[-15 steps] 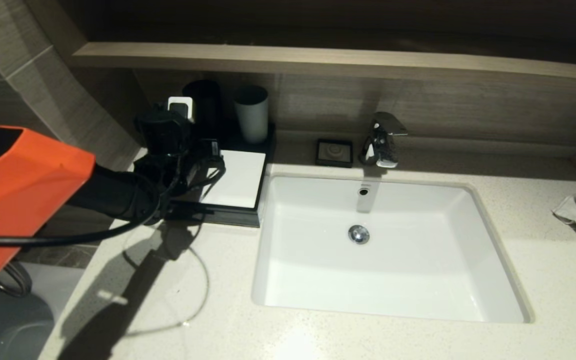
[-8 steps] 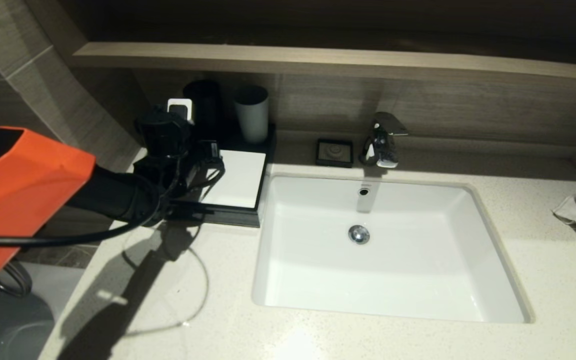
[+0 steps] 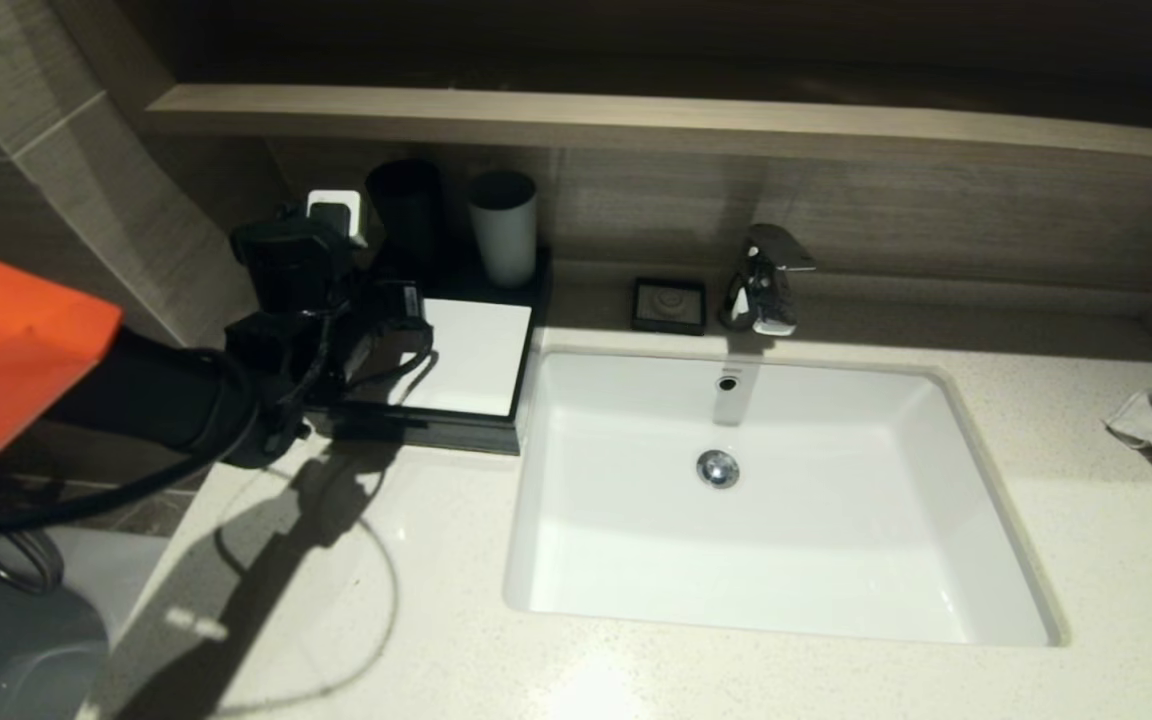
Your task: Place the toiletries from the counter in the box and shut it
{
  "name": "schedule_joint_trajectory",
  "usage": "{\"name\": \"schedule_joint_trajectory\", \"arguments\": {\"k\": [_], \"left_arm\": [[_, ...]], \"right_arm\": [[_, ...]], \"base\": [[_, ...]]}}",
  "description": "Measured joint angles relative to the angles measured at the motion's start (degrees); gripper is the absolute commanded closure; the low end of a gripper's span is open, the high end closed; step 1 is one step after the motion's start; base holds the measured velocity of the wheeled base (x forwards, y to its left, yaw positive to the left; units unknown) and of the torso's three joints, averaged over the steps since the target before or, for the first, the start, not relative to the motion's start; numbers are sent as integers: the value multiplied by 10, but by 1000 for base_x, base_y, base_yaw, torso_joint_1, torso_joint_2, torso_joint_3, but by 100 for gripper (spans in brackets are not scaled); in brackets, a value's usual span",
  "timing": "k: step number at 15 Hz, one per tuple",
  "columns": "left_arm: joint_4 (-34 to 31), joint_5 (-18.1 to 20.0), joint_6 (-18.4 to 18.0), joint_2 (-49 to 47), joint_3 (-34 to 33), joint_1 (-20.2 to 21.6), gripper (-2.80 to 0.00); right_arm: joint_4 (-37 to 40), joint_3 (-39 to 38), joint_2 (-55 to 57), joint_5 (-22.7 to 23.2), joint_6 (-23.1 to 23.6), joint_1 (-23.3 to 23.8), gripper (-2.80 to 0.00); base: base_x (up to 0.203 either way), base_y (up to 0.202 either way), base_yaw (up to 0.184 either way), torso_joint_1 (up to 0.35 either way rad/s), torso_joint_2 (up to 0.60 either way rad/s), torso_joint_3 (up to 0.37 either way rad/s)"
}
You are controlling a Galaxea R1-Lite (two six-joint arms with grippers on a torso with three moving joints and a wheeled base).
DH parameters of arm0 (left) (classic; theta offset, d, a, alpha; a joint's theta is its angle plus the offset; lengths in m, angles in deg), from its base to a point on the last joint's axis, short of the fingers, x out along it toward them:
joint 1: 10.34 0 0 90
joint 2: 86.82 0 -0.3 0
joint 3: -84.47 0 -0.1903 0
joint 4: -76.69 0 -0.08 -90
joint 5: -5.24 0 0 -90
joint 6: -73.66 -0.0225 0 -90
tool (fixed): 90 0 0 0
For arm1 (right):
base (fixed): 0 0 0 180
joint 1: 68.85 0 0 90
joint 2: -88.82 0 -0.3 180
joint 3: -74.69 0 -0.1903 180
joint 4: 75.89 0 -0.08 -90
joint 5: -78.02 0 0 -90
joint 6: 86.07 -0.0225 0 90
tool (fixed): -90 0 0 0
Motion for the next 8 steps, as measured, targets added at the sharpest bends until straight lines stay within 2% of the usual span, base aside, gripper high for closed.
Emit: {"name": "schedule_joint_trajectory", "arguments": {"k": [8], "left_arm": [[5,-5,-2,133,-164,-3,0]], "right_arm": [[0,0,0,0,0,0,0]], "base": [[0,0,0,0,0,0]]}}
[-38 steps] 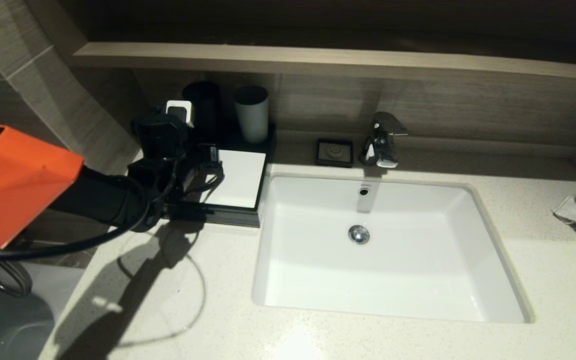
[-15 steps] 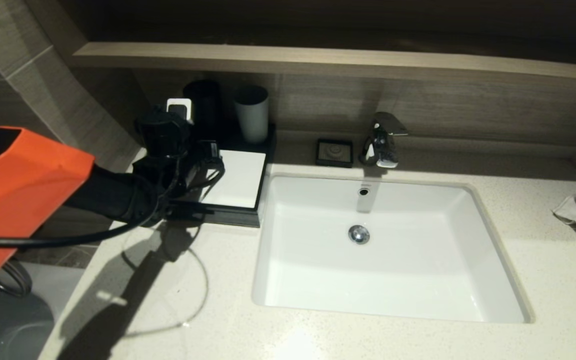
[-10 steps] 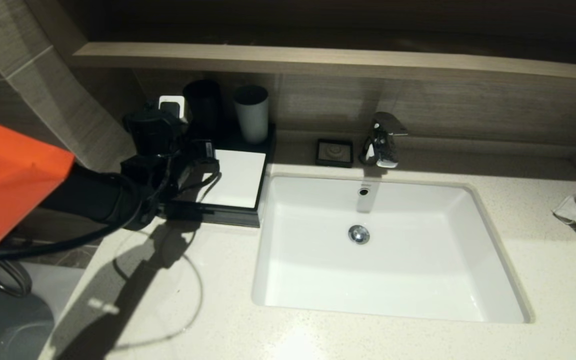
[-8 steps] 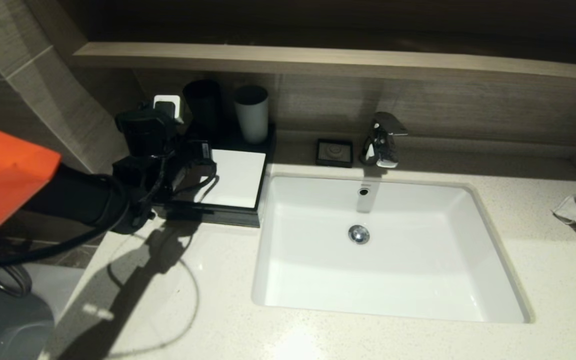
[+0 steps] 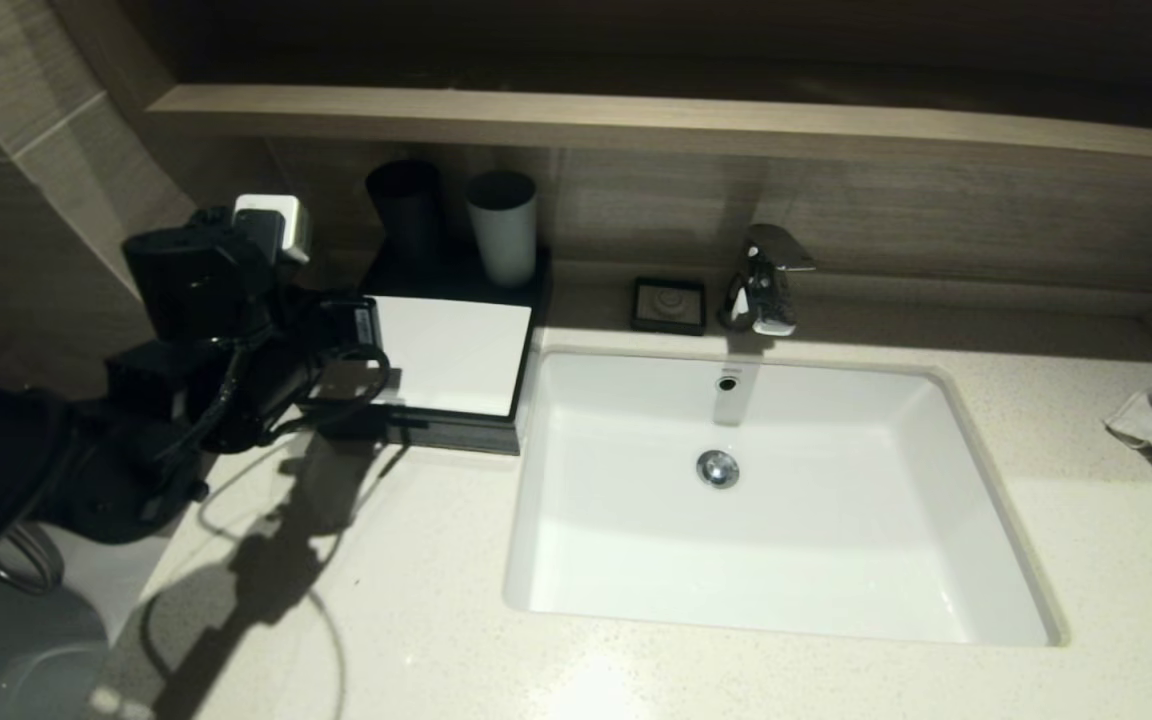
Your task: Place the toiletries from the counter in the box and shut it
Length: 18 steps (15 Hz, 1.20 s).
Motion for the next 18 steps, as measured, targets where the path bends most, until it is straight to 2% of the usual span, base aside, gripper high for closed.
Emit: {"name": "schedule_joint_trajectory", "arguments": {"k": [5,9,14,18], "left_arm": [[44,-1,-5,73,-136,4,0],[78,0,-5,149,-246,23,0],[57,-1,-4,273,-341,32,0],[0,-1,-5,397,-401,32,0]], "right_arm": [[0,0,0,0,0,0,0],[0,0,0,0,0,0,0],[0,0,0,0,0,0,0],[0,0,0,0,0,0,0]], "base": [[0,0,0,0,0,0],[0,0,0,0,0,0],[0,0,0,0,0,0],[0,0,0,0,0,0]]}}
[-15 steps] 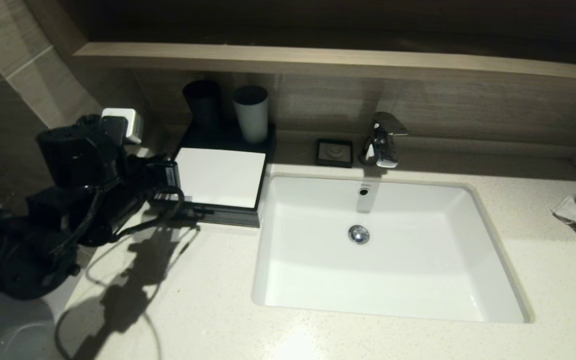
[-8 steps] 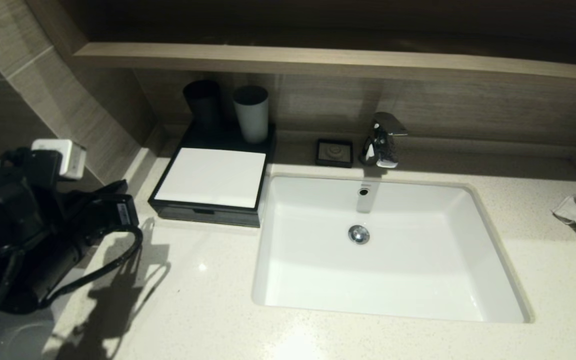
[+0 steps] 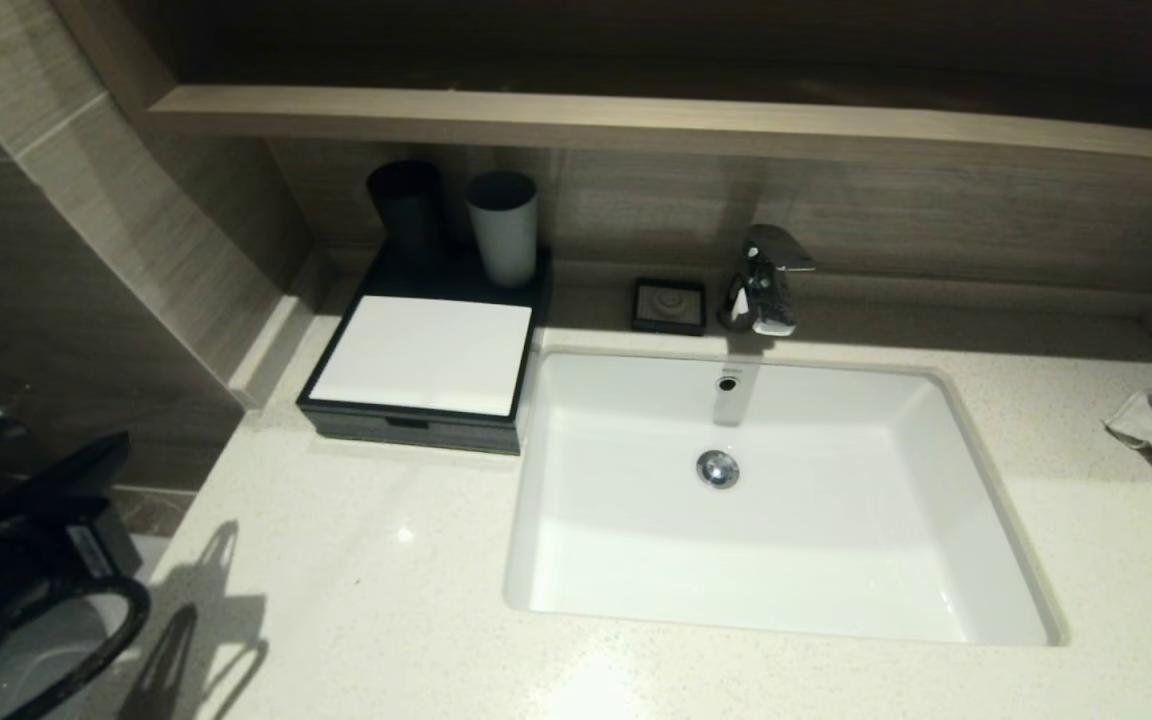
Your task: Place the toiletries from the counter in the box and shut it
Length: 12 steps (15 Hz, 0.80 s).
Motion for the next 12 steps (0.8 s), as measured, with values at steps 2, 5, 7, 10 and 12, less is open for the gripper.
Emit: {"name": "schedule_joint_trajectory", "arguments": {"k": [2,5,7,10,12], "left_arm": [[-15,4,0,62,-42,9,0],[-21,36,0,139,-94,62,0],[-36,61,1,185,-113,94,0],[-104,103,2,262,-121,131,0],[-154,113,2,316,-123,141,0]], "right_arm": [[0,0,0,0,0,0,0],[0,0,0,0,0,0,0],[0,0,0,0,0,0,0],[0,0,0,0,0,0,0],[0,0,0,0,0,0,0]], "base": [[0,0,0,0,0,0],[0,0,0,0,0,0],[0,0,0,0,0,0],[0,0,0,0,0,0],[0,0,0,0,0,0]]}}
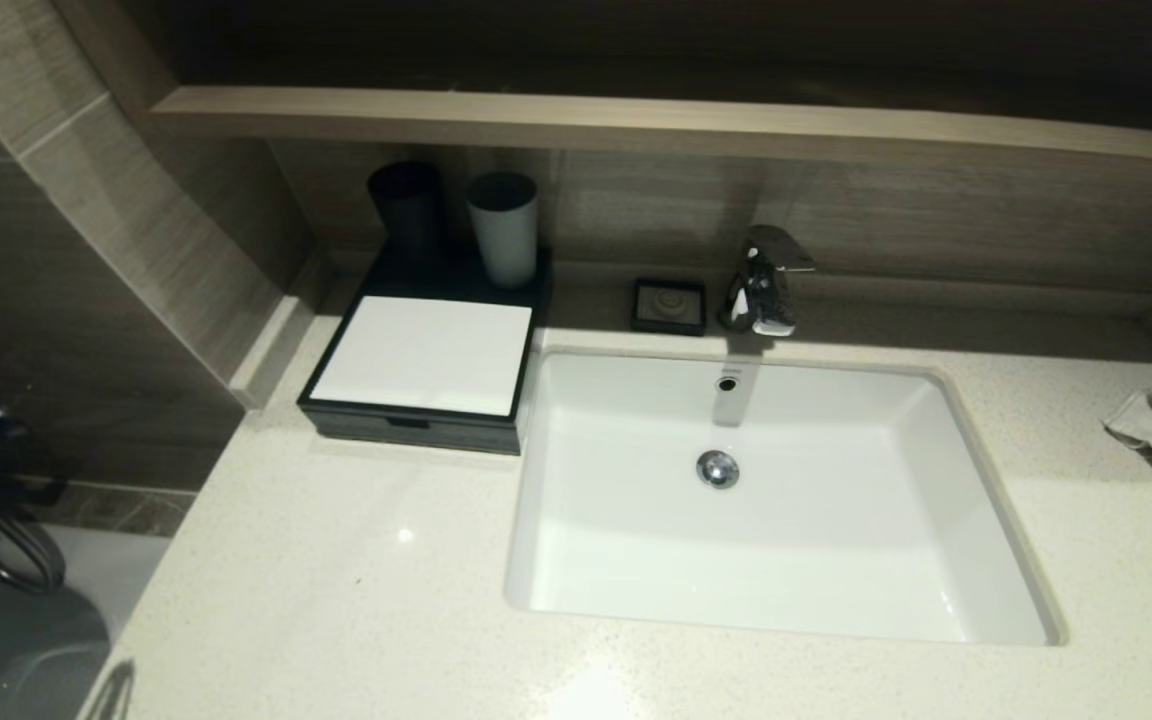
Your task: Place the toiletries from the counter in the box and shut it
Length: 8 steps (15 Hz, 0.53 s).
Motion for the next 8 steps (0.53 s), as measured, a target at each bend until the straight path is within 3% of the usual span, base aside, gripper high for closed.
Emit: {"name": "schedule_joint_trajectory", "arguments": {"k": [8], "left_arm": [[-153,4,-1,173,-1,4,0]], "right_arm": [[0,0,0,-1,0,0,0]], "base": [[0,0,0,0,0,0]]}}
